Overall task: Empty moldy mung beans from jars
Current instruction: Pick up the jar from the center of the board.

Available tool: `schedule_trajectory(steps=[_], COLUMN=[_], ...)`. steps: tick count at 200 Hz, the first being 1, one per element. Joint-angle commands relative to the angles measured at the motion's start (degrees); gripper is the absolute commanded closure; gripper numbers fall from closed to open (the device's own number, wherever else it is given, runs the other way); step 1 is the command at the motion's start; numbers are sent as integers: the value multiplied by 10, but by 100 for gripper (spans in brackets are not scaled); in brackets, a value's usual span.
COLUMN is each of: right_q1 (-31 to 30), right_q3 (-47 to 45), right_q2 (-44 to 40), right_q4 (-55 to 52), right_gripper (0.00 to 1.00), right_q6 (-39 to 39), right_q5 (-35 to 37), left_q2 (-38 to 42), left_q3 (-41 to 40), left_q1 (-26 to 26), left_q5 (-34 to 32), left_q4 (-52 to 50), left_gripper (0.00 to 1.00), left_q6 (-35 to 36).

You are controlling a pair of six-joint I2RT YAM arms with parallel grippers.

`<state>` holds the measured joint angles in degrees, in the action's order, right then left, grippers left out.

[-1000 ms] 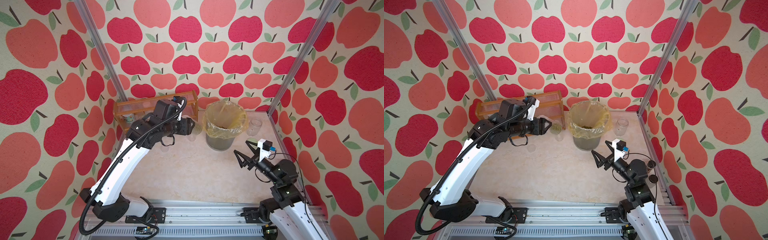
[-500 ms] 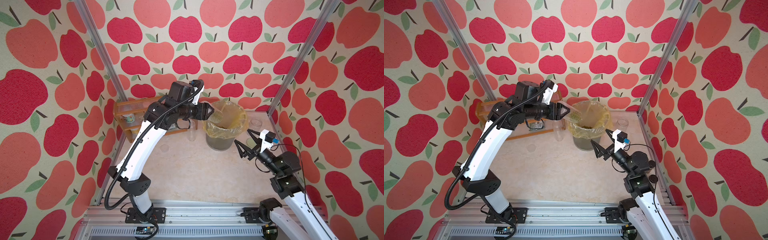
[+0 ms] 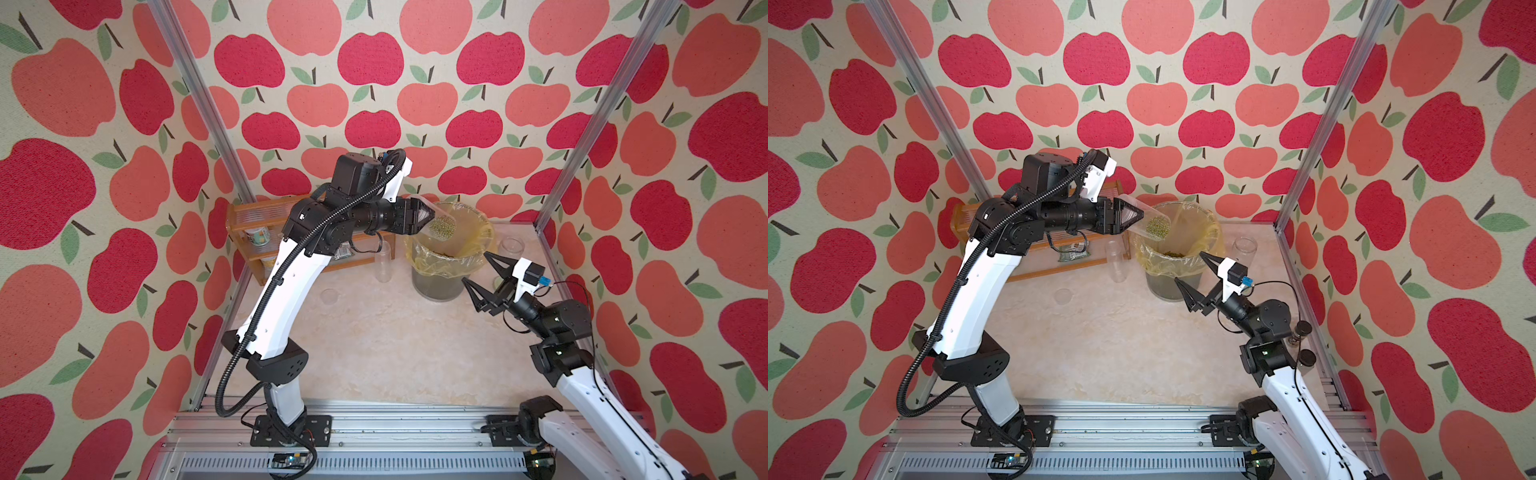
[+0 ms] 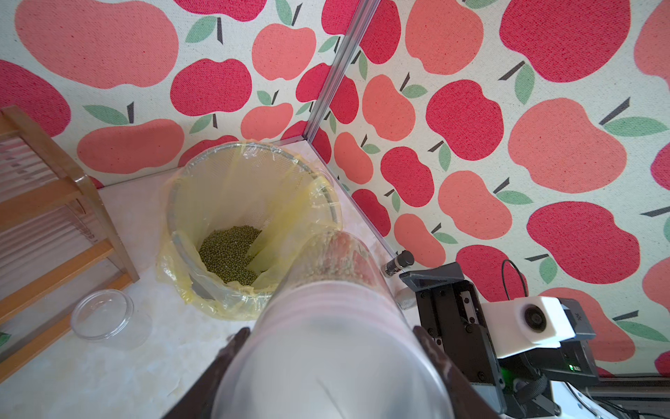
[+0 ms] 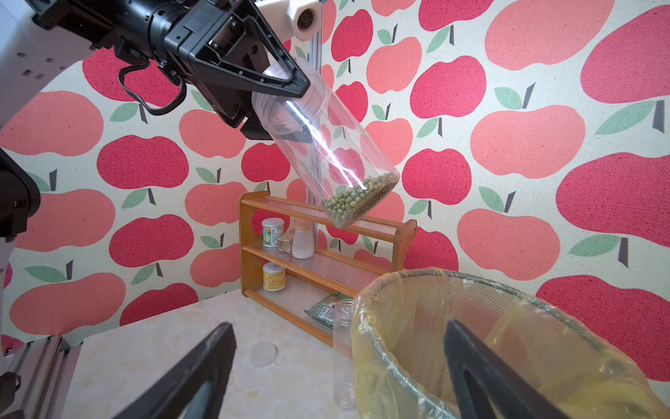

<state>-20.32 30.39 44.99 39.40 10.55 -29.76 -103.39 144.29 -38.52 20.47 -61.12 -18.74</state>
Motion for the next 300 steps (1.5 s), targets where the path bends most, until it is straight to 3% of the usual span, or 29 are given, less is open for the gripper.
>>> schedule_trajectory(steps=[1, 169, 300], right_q1=[5, 5, -17], right_q3=[16, 137, 169], right_q2=[28, 229, 271], right_q4=[62, 189, 230], right_gripper=[6, 4, 12], right_q6=[-4, 5, 32], right_q5=[-16, -70, -67], left_q2=[-14, -57, -91], left_q3=[17, -9, -5], left_q1=[3, 14, 23], left_q5=[46, 193, 259], left_q4=[8, 34, 59], left_gripper=[51, 53, 55], left_q6=[-16, -26, -58])
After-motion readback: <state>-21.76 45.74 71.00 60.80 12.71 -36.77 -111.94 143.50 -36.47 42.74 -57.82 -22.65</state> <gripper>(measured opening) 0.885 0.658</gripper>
